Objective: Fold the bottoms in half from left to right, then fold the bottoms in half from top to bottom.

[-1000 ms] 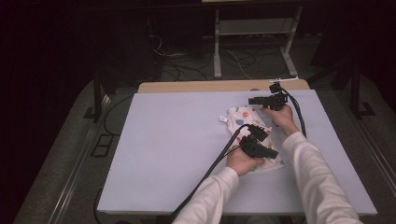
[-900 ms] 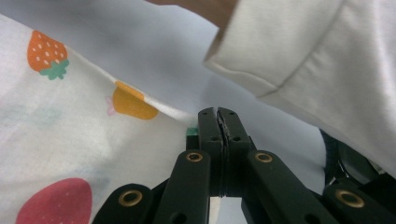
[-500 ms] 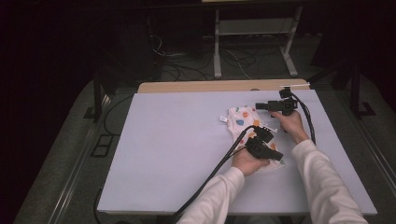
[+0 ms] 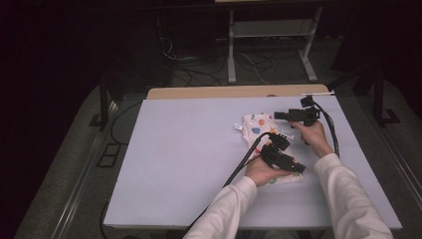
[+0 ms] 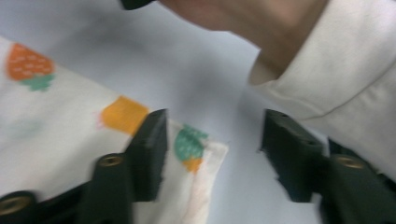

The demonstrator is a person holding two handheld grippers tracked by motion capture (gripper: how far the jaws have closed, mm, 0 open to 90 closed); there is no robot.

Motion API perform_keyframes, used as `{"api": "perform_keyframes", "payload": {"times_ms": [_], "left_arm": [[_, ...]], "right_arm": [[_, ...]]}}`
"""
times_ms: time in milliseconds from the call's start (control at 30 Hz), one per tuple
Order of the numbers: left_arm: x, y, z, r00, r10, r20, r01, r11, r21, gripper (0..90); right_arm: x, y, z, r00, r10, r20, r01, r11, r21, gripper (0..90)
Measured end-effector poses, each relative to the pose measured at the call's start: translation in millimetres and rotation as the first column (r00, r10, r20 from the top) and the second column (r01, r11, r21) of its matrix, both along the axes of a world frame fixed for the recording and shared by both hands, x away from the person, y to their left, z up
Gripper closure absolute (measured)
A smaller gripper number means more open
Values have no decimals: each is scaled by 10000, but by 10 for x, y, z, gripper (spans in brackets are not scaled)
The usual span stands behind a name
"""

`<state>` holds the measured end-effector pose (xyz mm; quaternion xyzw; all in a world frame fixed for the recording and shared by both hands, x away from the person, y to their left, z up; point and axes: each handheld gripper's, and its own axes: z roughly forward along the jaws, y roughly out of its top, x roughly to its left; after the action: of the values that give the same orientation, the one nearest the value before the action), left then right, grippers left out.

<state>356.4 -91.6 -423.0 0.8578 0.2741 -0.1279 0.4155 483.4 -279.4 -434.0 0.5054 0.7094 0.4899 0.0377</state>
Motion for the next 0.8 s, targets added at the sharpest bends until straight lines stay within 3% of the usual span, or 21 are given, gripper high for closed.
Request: {"api": "perform_keyframes", "payload": {"times_ms": [100, 200, 300, 433, 700, 800], "left_arm": [[42, 101, 32, 10000, 52, 60, -50, 9996, -290, 273], [86, 205, 79, 9988, 380, 315, -363, 9979, -529, 225], [122, 294, 131, 9975, 390, 591, -347, 9969, -708, 134], [153, 398, 192, 9908, 618, 1207, -560, 9971, -513, 32], [232, 587, 208, 9781, 1109, 1760, -1083, 9938, -244, 0], [269, 644, 213, 9743, 1289, 1846, -1244, 9916, -356, 0]], "right_arm": [[-61, -15, 61, 9998, -92, 176, 94, 9999, -109, 10], [-97, -19, 92, 9996, -130, 269, 135, 9997, -188, 6], [-152, -13, 125, 9996, -12, 266, 16, 9999, -150, 6], [-228, -2, 152, 9993, 33, 372, -28, 9999, -130, 6], [-310, 32, 195, 9974, 239, 684, -229, 9996, -159, 6], [-326, 59, 210, 9967, 429, 685, -416, 9989, -204, 2]]}}
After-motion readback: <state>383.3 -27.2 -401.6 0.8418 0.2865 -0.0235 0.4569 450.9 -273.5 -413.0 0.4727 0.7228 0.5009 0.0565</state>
